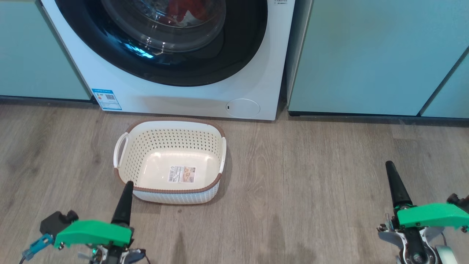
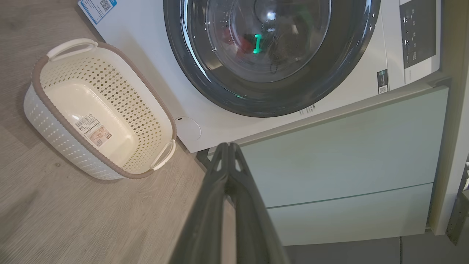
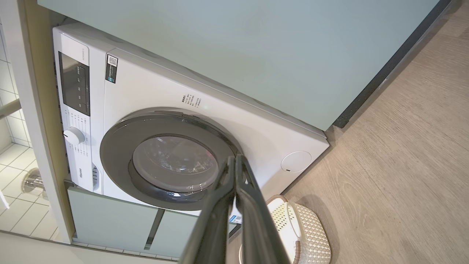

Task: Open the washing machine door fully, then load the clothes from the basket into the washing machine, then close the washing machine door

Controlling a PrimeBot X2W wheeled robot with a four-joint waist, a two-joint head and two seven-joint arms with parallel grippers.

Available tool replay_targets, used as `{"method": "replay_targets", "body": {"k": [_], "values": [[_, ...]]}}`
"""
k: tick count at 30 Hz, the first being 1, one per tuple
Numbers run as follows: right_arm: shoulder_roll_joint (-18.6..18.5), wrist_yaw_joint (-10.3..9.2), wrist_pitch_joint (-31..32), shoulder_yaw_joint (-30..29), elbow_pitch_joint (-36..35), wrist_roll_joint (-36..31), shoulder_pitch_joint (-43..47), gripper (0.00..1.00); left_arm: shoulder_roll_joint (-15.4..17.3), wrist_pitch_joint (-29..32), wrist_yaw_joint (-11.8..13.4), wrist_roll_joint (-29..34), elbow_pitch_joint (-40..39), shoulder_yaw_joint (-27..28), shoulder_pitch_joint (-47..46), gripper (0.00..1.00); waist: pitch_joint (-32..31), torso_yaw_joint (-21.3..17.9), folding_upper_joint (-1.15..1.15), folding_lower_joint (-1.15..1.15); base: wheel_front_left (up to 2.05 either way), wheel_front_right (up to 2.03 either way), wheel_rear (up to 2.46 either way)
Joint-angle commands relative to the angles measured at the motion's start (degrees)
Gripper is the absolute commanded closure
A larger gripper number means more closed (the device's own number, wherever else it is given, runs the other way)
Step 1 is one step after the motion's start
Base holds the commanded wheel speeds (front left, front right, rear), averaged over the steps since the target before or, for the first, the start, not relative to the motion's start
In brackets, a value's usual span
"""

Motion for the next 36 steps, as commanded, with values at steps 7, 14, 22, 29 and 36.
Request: {"method": "replay_targets", "body": {"k": [7, 14, 22, 29, 36], "values": [[0.1, 0.0, 1.6, 0.3, -2.2, 4.9, -3.0, 1.0, 0.8, 1.5, -0.9, -5.4, -1.6, 2.9, -3.9, 1.0, 0.0, 0.2, 0.0, 0.0, 0.0, 0.0, 0.0], [0.1, 0.0, 2.7, 0.1, -2.2, 8.7, -3.3, 1.0, 0.8, 2.6, -1.3, -9.7, -1.5, 3.8, -4.3, 1.0, 0.0, 0.3, 0.0, 0.0, 0.0, 0.0, 0.0], [0.1, 0.0, 4.1, -0.2, -2.2, 13.0, -3.6, 1.0, 0.9, 4.0, -1.9, -14.6, -1.4, 4.8, -4.8, 1.0, 0.0, 0.5, 0.0, 0.0, 0.0, 0.0, 0.0], [0.1, 0.0, 5.1, -0.3, -2.3, 16.3, -3.8, 1.0, 0.9, 5.0, -2.3, -18.3, -1.4, 5.6, -5.1, 1.0, 0.0, 0.6, 0.0, 0.0, 0.0, 0.0, 0.0], [0.2, 0.0, 6.3, -0.5, -2.3, 20.1, -4.1, 1.0, 0.9, 6.2, -2.7, -22.5, -1.3, 6.5, -5.5, 1.0, 0.0, 0.8, 0.0, 0.0, 0.0, 0.0, 0.0]]}}
